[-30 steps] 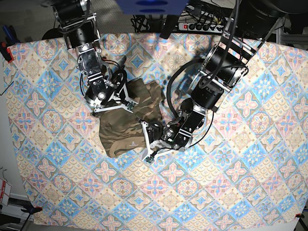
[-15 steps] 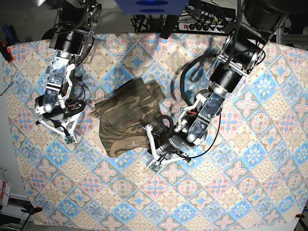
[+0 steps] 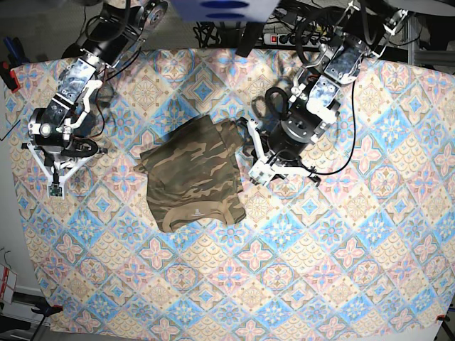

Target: Fold the T-shirt properly

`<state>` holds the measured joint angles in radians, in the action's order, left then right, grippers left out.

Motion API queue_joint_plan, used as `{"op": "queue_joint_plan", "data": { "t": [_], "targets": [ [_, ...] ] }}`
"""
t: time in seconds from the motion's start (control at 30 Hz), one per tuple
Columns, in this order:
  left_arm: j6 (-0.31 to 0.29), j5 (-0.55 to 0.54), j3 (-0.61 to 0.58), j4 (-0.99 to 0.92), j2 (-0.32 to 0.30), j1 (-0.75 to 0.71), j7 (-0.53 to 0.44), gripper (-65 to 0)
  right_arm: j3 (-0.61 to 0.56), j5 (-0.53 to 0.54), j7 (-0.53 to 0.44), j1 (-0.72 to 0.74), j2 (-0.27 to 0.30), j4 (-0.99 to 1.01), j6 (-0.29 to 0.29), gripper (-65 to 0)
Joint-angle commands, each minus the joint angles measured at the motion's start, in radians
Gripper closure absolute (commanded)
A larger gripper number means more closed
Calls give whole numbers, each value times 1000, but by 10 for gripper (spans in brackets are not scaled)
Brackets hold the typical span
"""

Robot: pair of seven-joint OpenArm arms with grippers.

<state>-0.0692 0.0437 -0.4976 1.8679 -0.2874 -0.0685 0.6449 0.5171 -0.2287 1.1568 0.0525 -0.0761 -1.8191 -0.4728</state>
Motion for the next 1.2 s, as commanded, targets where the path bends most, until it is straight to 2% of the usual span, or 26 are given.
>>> {"op": "queue_joint_plan", "data": {
  "t": [0.0,0.1,0.17,0.27,0.4,0.67,0.8,1.07,1.17],
  "targets": [
    [10,34,30,40,-2,-26,-53,0,21,-4,-7,-3,-9,-29,1,-35],
    [10,92,122,63,1,-146,-173,0,74,-4,-7,-29,-38,-41,1,-35],
    [10,100,192,62,24,-227,-274,0,97,-4,-8,-47,-55,-43,1,-34],
    [6,92,296,60,57,-304,-350,0,137,-4,-24,-75,-81,-43,1,-34],
    [2,92,357,60,64,-365,-360,0,174,-4,-73,-118,-81,-41,3,-34],
    [1,104,366,60,57,-460,-353,0,257,-2,-70,-201,-81,-35,18,-34],
    [1,91,368,60,17,-506,-354,0,268,5,-76,-256,-81,-35,76,-34],
    [1,37,374,60,-39,-603,-360,0,268,7,-68,-334,-81,-35,81,-34],
    [1,41,376,68,-39,-663,-360,0,269,7,-68,-377,-81,-35,82,-34]
  ]
}}
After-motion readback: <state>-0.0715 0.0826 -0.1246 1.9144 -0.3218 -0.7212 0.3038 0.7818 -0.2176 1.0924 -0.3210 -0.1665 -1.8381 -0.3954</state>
